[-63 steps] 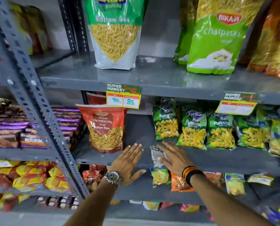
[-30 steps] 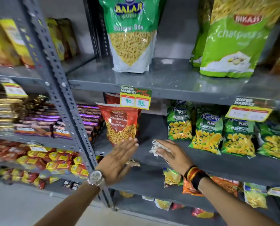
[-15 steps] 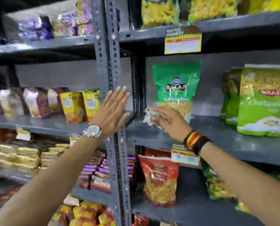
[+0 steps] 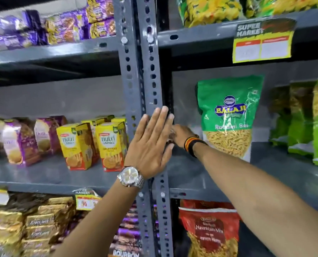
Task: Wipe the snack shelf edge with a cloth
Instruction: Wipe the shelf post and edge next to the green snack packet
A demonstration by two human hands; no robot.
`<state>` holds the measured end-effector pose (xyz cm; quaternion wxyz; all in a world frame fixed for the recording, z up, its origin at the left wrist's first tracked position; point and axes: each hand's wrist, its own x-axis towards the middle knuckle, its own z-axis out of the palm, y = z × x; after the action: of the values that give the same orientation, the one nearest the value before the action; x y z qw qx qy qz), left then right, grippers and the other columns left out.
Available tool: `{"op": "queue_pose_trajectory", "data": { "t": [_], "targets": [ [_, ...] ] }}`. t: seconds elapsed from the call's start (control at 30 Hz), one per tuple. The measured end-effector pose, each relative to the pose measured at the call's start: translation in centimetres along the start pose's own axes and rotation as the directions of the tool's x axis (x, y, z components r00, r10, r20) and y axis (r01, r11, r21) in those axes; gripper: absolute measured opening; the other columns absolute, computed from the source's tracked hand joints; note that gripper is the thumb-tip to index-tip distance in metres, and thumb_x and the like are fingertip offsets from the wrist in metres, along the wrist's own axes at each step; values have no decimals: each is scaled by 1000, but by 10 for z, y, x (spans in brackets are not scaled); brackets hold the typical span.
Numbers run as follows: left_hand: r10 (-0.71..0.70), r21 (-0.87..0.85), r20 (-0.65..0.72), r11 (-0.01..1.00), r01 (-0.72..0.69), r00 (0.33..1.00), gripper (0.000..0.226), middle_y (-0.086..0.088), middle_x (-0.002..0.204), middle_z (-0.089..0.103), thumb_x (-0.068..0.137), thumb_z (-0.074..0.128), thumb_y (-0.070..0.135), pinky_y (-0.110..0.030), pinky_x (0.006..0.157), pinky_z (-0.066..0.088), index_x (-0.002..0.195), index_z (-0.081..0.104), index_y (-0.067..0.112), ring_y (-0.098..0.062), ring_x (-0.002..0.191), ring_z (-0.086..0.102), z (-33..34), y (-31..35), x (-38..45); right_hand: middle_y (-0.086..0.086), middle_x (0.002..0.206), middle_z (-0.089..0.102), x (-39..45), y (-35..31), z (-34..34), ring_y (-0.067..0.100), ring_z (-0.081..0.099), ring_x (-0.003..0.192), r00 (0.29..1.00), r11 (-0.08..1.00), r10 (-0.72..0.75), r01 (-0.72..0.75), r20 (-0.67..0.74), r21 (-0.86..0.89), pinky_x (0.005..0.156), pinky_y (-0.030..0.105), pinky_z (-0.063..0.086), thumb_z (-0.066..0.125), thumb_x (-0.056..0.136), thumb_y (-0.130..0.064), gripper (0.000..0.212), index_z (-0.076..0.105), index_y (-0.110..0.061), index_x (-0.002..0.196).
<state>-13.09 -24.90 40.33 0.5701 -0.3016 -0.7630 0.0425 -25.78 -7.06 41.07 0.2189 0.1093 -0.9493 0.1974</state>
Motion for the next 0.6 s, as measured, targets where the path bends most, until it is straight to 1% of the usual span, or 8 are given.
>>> {"op": "queue_pose_trajectory", "data": {
  "t": [0.07, 0.2, 0.3, 0.33, 0.4, 0.5, 0.57, 0.6],
  "targets": [
    [3, 1, -19, 1000, -3, 1000, 74, -17, 167, 6, 101, 44, 36, -54, 126, 11, 158, 13, 2, -31, 156, 5, 2, 0, -1, 11, 116, 62, 13, 11, 13, 37, 61, 105, 999, 996, 52, -51, 9, -77, 86, 45, 50, 45, 84, -49, 22, 49, -48, 106],
    [13, 5, -32, 1000, -13, 999, 74, -18, 167, 5, 100, 44, 36, -55, 125, 11, 158, 13, 2, -32, 156, 4, 5, -1, -3, 14, 126, 57, 40, 31, 35, 41, 54, 117, 986, 973, 163, -157, 21, -167, 94, 50, 43, 48, 85, -43, 33, 52, -39, 118],
    [21, 13, -32, 1000, -20, 999, 74, -18, 167, 5, 100, 43, 36, -55, 125, 11, 158, 13, 2, -32, 156, 4, 7, -1, -3, 12, 136, 53, 64, 50, 57, 41, 47, 126, 950, 951, 282, -258, 137, -169, 104, 58, 35, 42, 74, -59, 54, 53, -42, 123],
    [20, 11, -33, 1000, -20, 999, 74, -18, 167, 6, 100, 43, 36, -55, 125, 11, 158, 14, 2, -32, 156, 4, 8, -1, -3, 12, 141, 51, 63, 48, 58, 41, 44, 129, 937, 946, 302, -271, 178, -179, 107, 59, 31, 43, 71, -59, 58, 52, -44, 126],
    [22, 8, -38, 1000, -22, 999, 73, -18, 167, 7, 100, 42, 36, -55, 125, 12, 158, 14, 2, -32, 156, 5, 8, -1, -4, 11, 144, 47, 54, 37, 56, 40, 41, 133, 925, 955, 279, -240, 259, -172, 112, 56, 29, 47, 76, -49, 56, 51, -41, 131],
    [15, 12, -41, 1000, -15, 999, 72, -19, 167, 8, 101, 42, 35, -56, 125, 12, 158, 15, 1, -33, 156, 6, 7, 0, -3, 6, 138, 57, 38, 20, 48, 32, 53, 124, 927, 985, 169, -148, 335, -87, 105, 42, 42, 53, 84, -46, 44, 59, -33, 126],
    [4, 14, -30, 1000, -4, 1000, 72, -20, 167, 9, 101, 42, 35, -56, 125, 13, 158, 14, 1, -33, 155, 6, 4, 2, -3, 2, 124, 64, 19, 8, 43, 25, 60, 108, 930, 996, 84, -91, 359, 4, 91, 32, 47, 52, 87, -42, 36, 64, -27, 117],
    [2, 14, -24, 1000, -1, 1000, 72, -20, 167, 10, 101, 41, 35, -57, 124, 13, 158, 14, 1, -34, 155, 6, 4, 1, -2, -1, 112, 66, 5, -1, 37, 20, 59, 98, 931, 998, 32, -51, 364, 45, 82, 26, 45, 52, 90, -35, 27, 66, -23, 110]
  ]
}}
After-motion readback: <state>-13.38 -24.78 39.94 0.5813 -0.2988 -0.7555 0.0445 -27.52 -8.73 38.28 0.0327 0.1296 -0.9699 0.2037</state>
